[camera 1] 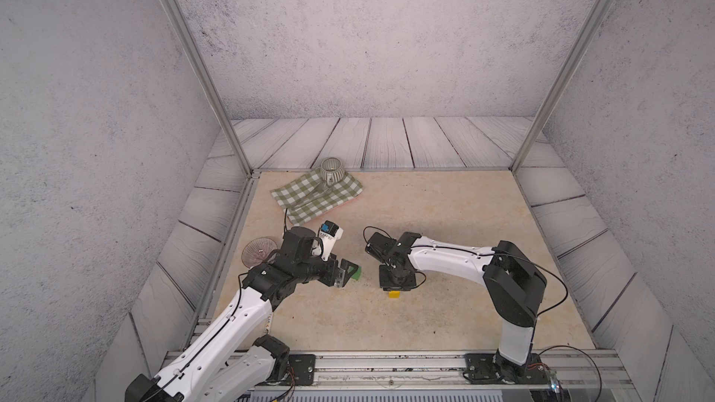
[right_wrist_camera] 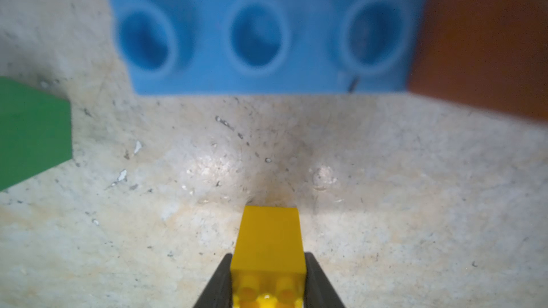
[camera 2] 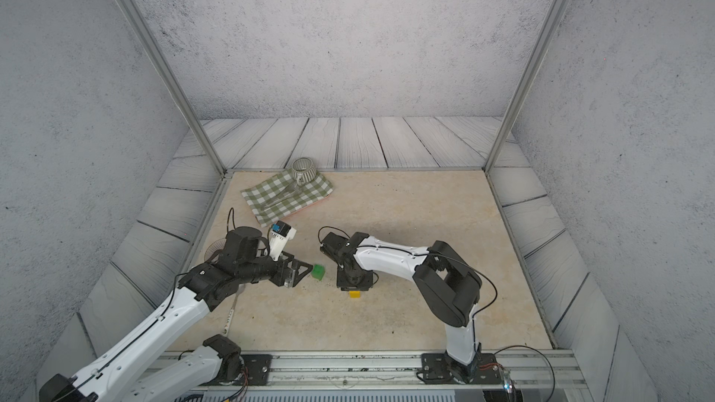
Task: Assemble the number 4 with lego
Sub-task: Pick up the lego brick from the center of the board.
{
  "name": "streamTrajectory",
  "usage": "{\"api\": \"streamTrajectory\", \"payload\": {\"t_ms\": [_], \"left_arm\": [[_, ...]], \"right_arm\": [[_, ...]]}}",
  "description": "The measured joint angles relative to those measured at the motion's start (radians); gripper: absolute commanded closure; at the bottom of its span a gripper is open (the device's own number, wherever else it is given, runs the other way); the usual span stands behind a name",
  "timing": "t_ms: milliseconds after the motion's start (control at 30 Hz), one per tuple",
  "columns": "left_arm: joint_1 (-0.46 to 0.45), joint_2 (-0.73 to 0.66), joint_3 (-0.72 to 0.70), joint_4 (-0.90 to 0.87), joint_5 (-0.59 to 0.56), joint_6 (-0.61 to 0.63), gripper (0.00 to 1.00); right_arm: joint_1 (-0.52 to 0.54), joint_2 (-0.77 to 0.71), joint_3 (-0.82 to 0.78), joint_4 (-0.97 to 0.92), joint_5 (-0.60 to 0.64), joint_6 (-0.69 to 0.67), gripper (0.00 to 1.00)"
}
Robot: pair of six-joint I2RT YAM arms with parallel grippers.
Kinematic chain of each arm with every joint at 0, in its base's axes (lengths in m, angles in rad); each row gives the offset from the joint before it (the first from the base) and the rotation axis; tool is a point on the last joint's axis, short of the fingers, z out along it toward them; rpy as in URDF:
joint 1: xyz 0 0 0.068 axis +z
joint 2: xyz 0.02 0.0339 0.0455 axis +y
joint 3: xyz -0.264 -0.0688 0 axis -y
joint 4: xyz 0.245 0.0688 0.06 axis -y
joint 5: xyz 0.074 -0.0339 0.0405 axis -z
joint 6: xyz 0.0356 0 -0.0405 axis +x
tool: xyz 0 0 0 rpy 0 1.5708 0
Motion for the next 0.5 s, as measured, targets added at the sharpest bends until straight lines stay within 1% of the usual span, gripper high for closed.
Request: {"api": "streamTrajectory", "payload": {"t_ms": [133,367,500], "left_arm": [[0.0,-0.002,0.0,0.0,-0.001,-0.002,0.13],[0.0,-0.002,0.0,0.0,-0.005,-0.002,0.13],[0.0,-0.002,0.0,0.0,-0.005,-0.002,0.12]], "right_arm": [[0.0,-0.002,0.0,-0.008,0.001,-0.001,0.66],[0.0,-0.029,0.008,-0.064,0.004,-0.01,0.67],[-0.005,-0.067,0.08,-0.142,0.01,-0.04,0.66]]}}
